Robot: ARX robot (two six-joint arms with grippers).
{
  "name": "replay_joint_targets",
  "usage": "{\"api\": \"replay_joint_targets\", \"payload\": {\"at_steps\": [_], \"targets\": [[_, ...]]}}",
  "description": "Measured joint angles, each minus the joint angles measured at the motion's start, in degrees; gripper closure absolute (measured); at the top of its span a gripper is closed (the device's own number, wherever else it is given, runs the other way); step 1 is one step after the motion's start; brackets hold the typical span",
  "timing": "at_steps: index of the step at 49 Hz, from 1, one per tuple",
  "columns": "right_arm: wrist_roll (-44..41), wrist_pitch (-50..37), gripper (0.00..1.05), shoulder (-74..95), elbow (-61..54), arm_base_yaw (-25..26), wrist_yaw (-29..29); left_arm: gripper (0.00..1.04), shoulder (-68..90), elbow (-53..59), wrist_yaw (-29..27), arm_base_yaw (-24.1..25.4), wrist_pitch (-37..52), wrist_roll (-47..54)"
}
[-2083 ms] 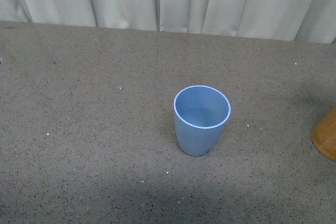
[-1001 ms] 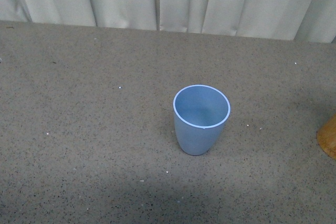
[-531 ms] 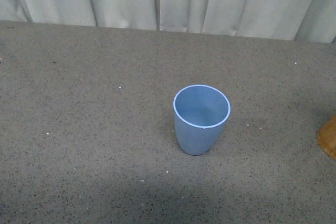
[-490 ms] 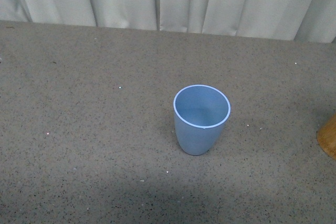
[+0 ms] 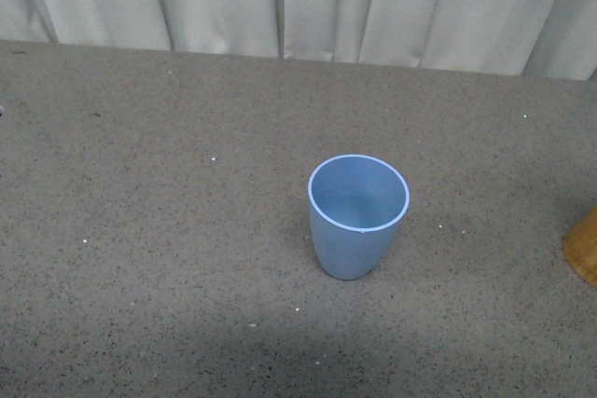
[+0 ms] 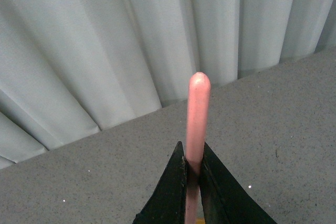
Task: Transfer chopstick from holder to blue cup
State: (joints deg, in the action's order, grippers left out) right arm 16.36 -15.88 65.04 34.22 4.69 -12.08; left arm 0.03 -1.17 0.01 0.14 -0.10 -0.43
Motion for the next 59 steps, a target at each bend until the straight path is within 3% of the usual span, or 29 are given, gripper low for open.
{"api": "replay_joint_targets", "payload": {"at_steps": [16, 39, 59], "targets": [[2.25, 2.73, 1.01, -2.82, 2.49, -6.25, -2.73, 0.07, 0.00, 0.00, 0.00, 0.00, 0.00, 0.00], [9.31, -1.70, 1.01, 5.14, 4.13, -26.34, -12.63, 0.07, 0.00, 0.00, 0.00, 0.00, 0.00, 0.00], [11.56, -6.32, 1.01, 15.65, 8.59, -33.57, -16.46, 0.07, 0.00, 0.00, 0.00, 0.00, 0.00, 0.00]]}}
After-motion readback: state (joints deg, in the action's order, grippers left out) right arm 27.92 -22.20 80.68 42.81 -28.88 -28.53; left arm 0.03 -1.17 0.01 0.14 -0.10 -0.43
